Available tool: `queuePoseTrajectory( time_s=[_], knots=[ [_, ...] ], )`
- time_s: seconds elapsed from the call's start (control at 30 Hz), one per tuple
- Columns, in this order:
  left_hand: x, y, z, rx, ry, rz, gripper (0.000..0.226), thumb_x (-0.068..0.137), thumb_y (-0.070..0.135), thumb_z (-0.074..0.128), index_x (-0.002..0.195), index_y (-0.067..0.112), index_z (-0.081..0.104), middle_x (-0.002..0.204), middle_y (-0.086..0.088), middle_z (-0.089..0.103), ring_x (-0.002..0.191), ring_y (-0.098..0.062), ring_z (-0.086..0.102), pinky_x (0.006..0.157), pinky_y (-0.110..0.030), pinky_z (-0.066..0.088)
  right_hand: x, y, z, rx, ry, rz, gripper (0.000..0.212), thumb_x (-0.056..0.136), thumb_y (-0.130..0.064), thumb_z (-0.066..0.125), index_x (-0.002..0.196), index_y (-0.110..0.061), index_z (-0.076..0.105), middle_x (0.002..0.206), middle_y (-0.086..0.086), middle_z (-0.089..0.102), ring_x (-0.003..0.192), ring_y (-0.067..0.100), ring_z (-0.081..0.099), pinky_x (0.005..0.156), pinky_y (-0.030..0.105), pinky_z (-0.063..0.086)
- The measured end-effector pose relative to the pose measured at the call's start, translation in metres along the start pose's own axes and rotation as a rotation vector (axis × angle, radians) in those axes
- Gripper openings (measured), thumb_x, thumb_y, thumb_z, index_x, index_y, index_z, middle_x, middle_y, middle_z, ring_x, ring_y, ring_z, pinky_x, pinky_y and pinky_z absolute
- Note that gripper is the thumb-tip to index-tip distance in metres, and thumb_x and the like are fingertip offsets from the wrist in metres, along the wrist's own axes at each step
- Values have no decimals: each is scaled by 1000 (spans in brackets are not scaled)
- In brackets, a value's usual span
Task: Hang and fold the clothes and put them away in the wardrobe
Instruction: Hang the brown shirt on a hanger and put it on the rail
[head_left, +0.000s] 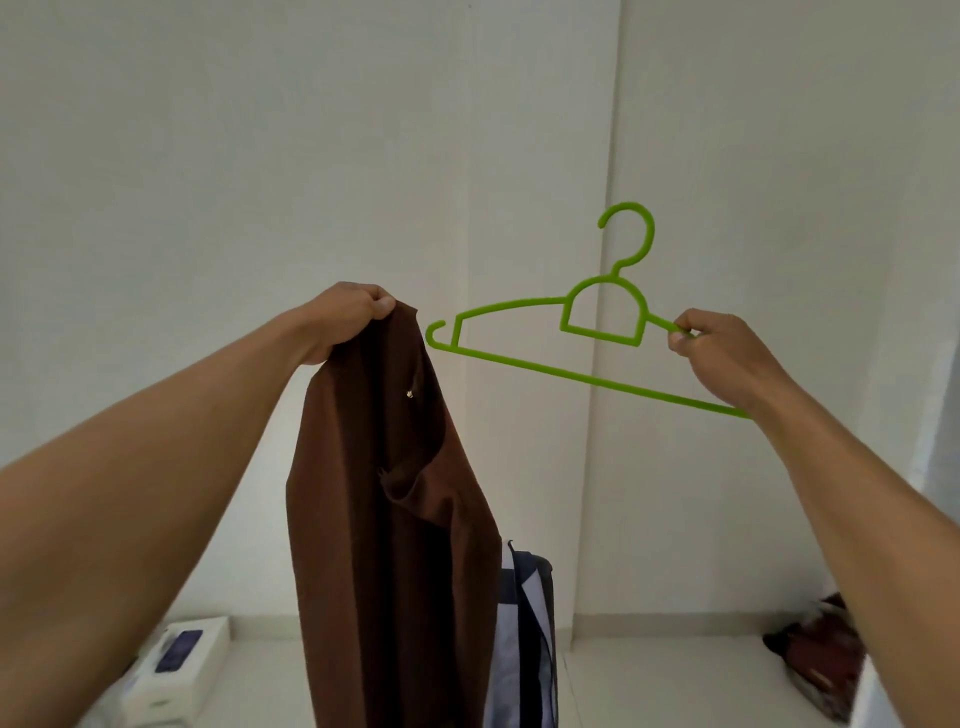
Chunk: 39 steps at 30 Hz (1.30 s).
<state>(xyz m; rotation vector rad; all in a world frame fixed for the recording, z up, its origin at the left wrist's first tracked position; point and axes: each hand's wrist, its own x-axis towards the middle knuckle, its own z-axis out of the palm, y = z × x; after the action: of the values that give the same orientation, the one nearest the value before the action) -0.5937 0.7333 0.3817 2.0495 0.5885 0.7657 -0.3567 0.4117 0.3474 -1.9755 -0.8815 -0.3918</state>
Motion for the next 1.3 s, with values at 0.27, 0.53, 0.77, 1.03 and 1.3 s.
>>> queuePoseTrajectory(
  time_s=[0.27, 0.53, 0.77, 1.03, 1.3],
  knots=[
    [1, 0, 5, 17, -19, 28, 23, 102, 26, 53, 94, 15, 71, 103, -8, 72, 97, -24, 66, 93, -42, 53, -4, -4, 5, 16, -43, 12, 20, 99, -19, 52, 80, -16, 59, 76, 4, 53, 74, 22, 48, 71, 36, 35],
    [-3, 11, 7, 86, -90, 49, 23, 103, 24, 52, 101, 12, 72, 104, -7, 73, 94, -20, 68, 79, -30, 53, -4, -11, 6, 5, -33, -10, 21, 100, -21, 51, 82, -16, 60, 72, 3, 51, 69, 22, 47, 67, 35, 34],
    [-5, 30, 36, 208, -120, 144, 25, 102, 29, 53, 103, 14, 73, 111, -5, 71, 107, -23, 65, 101, -39, 50, -5, -33, 40, -47, -139, -61, 21, 98, -21, 53, 80, -24, 62, 77, 3, 59, 73, 21, 54, 66, 30, 39],
    [-3, 46, 61, 274, 40, 265, 35, 106, 32, 41, 114, 8, 66, 112, -4, 64, 105, -20, 58, 86, -29, 39, -11, -56, 73, -43, -237, -97, 18, 99, -25, 52, 85, -27, 63, 75, -2, 56, 72, 15, 53, 62, 30, 37],
    [6, 34, 70, 299, 37, 356, 48, 96, 60, 50, 90, 17, 69, 90, 5, 70, 89, -19, 64, 87, -37, 49, -16, -68, 88, -68, -262, -145, 15, 103, -24, 47, 98, -25, 61, 86, -1, 59, 74, 13, 54, 60, 28, 39]
  ],
)
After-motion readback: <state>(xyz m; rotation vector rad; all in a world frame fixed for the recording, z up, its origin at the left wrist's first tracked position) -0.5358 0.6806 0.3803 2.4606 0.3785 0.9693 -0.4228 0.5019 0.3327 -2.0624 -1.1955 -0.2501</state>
